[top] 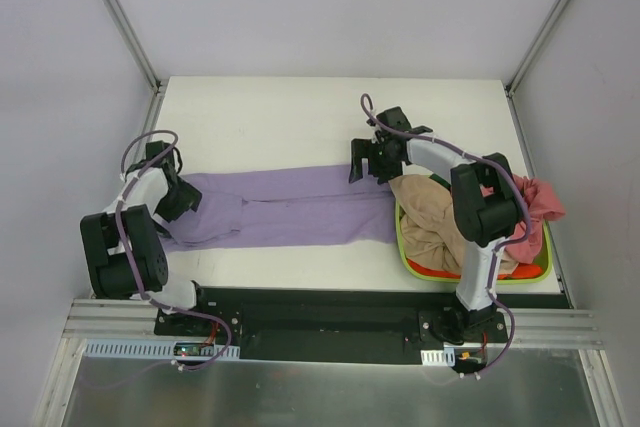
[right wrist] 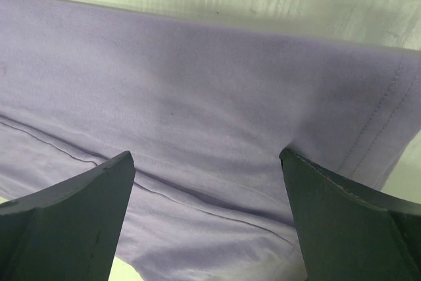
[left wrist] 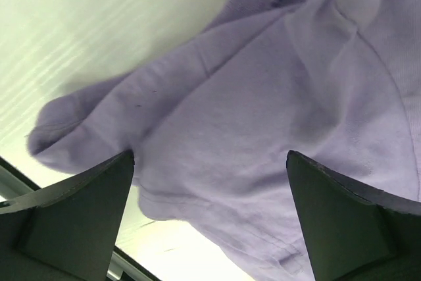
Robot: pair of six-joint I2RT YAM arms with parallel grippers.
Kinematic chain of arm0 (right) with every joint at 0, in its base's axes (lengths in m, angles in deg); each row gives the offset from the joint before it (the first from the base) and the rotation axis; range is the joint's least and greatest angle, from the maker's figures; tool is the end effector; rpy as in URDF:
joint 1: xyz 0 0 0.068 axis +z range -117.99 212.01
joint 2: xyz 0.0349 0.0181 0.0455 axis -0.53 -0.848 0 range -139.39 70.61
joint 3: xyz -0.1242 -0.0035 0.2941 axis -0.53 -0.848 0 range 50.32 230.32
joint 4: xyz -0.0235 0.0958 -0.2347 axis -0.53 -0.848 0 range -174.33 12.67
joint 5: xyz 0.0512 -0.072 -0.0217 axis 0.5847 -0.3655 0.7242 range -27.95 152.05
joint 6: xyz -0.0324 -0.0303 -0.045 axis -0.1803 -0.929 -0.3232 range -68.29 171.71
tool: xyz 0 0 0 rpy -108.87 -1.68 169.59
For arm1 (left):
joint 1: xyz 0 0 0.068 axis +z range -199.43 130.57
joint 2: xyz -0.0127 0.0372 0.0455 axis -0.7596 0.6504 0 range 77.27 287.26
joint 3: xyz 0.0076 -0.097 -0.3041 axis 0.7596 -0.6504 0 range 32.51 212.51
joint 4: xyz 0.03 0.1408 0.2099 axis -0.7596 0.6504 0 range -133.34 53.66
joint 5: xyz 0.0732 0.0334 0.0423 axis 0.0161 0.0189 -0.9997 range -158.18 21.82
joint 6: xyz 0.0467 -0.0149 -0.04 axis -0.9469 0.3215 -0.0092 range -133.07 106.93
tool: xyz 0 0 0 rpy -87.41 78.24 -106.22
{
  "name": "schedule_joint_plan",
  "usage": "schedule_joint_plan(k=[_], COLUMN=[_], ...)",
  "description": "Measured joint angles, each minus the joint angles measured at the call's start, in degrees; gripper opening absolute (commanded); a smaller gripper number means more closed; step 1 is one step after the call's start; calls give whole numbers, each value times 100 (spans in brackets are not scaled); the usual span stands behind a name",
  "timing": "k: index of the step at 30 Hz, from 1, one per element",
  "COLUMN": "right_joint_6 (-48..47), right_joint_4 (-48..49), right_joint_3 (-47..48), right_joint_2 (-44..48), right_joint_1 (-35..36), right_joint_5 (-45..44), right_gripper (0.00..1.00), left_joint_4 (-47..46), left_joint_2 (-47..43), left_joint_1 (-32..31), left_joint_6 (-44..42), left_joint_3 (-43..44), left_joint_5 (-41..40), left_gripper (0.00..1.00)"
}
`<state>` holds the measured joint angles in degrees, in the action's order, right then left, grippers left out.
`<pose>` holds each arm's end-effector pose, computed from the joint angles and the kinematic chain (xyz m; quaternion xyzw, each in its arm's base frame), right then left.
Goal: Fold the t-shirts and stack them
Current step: Fold the other side of the tshirt into a rectangle, then rotate the tshirt 90 degrees
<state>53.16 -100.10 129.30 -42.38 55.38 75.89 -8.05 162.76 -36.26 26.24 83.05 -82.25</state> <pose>0.3982 0.1847 0.2160 -0.2147 0.9274 0.1738 0.2524 0.2560 0.0719 0.2233 -0.4511 0.8677 0.0790 0.1932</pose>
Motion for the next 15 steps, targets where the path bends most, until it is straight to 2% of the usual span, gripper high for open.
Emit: schedule_joint_plan(k=[4,9,13,15], right_joint_6=[-11,-26,-81,-140], right_joint_4=[-44,-160,-219,-254], right_joint_3=[-101,-223,-262,-262], right_joint_2=[90,219,313,350], right_joint_1=[0,0,26,70], right_joint_5=[-52,-116,-116,-118], right_gripper=[96,96,96,96], left_joint_4=[52,321,131,-63], left_joint_2=[-417,-1635,-2275,-2253], left_joint_1=[92,92,-9,-372], left_joint_6=[46,286,411,472], left_joint_3=[4,170,315,317], left_joint_5=[-46,-66,658,960], left_gripper=[99,99,99,99])
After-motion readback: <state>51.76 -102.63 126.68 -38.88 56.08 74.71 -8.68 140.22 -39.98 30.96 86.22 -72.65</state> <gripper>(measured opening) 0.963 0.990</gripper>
